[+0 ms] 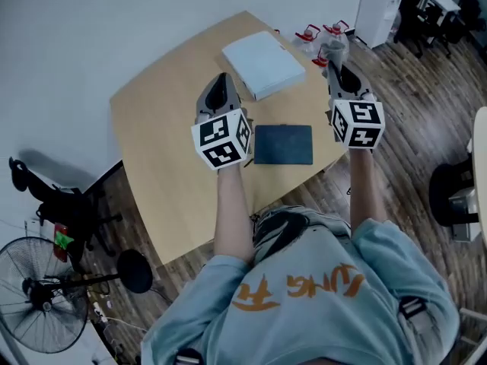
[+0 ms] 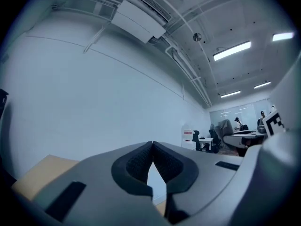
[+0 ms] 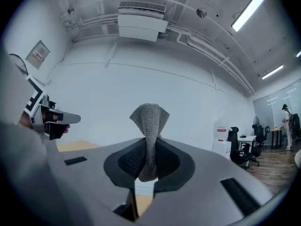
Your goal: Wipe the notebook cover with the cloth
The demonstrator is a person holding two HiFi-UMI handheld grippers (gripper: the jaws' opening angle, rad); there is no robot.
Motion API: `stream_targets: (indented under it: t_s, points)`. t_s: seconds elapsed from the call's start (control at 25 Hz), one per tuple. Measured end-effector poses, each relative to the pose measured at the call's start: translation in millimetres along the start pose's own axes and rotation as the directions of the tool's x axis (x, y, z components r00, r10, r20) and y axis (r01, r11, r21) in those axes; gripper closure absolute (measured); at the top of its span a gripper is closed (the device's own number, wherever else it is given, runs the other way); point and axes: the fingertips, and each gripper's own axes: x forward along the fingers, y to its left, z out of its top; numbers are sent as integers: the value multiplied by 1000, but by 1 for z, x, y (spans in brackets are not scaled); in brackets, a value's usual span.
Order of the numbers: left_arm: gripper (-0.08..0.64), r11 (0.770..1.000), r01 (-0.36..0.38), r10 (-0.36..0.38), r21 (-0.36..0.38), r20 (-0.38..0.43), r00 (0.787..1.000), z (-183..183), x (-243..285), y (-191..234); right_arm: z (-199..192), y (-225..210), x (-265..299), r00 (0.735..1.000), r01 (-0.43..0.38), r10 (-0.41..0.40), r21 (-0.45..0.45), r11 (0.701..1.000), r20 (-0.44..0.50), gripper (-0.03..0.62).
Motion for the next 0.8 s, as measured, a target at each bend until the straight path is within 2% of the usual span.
stream_targets:
  t_s: [0.2,0.4,0.56,0.8]
  points:
    - [543,998,-53,53,21,14,999,1,-8,19,-4,12,11,999,-35,34,31,999,9,565]
    - [543,995,-91,91,36,15,996,3,-27,35,4,28,10,999,-31,32,-41,999,22,565]
    - [543,994,-104,104,44,16,994,2,-24,34,5,26,14,998,-50,51,-41,998,33,565]
    - [543,994,-105,105,28,5,994,-13,-18,85,-2,62,45,999,-48,48,-41,998,16,565]
